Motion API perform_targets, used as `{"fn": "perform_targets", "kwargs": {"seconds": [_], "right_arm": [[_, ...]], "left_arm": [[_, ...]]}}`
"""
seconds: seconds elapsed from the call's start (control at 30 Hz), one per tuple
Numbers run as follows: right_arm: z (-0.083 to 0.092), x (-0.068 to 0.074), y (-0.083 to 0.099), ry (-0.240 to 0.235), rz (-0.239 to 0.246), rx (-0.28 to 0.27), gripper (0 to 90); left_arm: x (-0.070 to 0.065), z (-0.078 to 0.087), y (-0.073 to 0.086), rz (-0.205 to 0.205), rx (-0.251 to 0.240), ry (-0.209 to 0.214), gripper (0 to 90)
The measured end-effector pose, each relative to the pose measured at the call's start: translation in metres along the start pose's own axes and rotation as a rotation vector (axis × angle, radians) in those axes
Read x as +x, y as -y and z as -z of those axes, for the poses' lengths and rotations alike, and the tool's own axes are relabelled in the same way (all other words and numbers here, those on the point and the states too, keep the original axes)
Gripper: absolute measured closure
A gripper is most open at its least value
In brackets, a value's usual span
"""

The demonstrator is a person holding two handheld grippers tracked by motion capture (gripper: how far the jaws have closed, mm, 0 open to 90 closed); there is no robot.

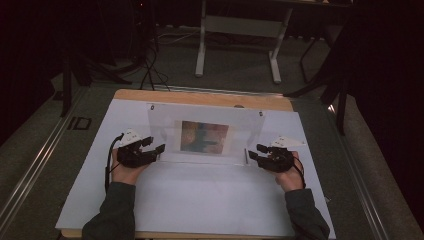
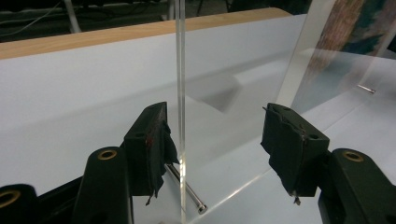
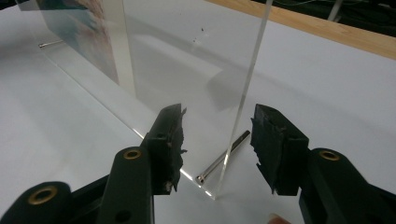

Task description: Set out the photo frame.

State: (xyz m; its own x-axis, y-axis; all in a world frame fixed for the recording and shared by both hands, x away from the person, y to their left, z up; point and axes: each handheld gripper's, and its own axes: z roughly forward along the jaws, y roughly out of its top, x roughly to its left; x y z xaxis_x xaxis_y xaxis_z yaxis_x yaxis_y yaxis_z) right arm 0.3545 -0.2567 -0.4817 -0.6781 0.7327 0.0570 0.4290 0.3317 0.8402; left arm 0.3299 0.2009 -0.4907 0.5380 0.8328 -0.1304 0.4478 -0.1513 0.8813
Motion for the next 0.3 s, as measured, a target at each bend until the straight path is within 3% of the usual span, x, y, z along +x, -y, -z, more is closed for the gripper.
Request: {"fn": "perform_targets", "kwargs": {"seconds": [0.13,0.23,0.3], "right_arm": [[0.003,-0.005,0.001,-0.013,-0.004,0.004,51.9],[0.007,-0.010,0.002,-0.023,-0.014,0.014,51.5],[0.010,-0.015,0.002,-0.031,-0.017,0.015,50.9]], "left_arm": [[0.003,0.004,0.001,-0.003,0.006,0.015,41.7],[0.010,0.010,0.002,-0.013,0.026,0.076,41.9],[0.012,0.012,0.002,-0.010,0.033,0.096,41.8]]}}
